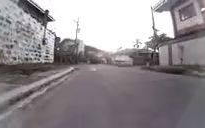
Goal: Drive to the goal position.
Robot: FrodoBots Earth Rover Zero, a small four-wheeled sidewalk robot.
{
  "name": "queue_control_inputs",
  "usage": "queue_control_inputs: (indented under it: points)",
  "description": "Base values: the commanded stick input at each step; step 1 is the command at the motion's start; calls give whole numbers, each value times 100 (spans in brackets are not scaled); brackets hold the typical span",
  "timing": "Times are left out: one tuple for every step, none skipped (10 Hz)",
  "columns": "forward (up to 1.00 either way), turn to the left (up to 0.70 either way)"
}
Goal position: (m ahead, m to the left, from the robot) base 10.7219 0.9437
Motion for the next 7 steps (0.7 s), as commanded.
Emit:
queue_control_inputs:
  points:
    - [100,0]
    - [100,0]
    - [100,0]
    - [100,40]
    - [100,38]
    - [100,9]
    - [100,0]
